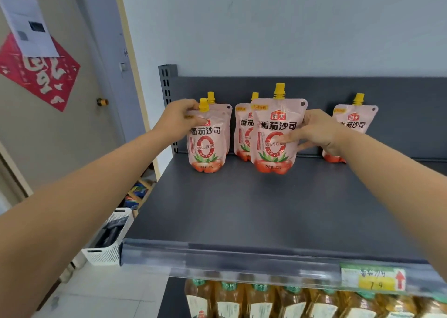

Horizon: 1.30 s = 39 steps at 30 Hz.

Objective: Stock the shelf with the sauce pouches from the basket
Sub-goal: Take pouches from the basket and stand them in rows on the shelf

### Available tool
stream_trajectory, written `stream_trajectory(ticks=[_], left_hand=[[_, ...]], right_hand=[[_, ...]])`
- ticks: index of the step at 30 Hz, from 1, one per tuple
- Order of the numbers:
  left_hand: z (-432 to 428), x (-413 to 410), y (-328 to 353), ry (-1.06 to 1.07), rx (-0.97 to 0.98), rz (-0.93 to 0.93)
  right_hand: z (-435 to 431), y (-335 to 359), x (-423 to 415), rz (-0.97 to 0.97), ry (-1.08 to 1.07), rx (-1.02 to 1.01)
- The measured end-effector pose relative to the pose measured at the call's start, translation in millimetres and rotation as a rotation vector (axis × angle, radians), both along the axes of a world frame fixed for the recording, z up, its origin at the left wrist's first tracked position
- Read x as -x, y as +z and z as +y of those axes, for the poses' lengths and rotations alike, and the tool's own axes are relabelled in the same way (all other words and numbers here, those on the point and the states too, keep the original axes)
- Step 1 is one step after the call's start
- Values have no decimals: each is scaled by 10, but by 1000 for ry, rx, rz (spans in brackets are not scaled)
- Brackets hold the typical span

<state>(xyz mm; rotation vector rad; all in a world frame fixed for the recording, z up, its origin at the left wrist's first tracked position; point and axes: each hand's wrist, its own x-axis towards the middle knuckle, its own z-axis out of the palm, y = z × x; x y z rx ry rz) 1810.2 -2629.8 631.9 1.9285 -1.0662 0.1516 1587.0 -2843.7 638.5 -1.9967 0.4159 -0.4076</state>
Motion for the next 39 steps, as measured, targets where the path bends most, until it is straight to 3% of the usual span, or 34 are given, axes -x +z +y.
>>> stream_trajectory(ticks=[5, 19, 31, 39], left_hand=[[-29, -63, -34, -16, 25, 21], [45, 85, -153, 183, -160, -320], [-4, 78, -268, 184, -198, -348], [75, 173, -290, 368, -184, -480]], right_hand=[[-33, -53, -232, 43, 27, -23], [-69, -273, -614, 96, 35, -110], [30, -255, -505, 37, -57, -122], [167, -320, -297, 51, -210, 32]])
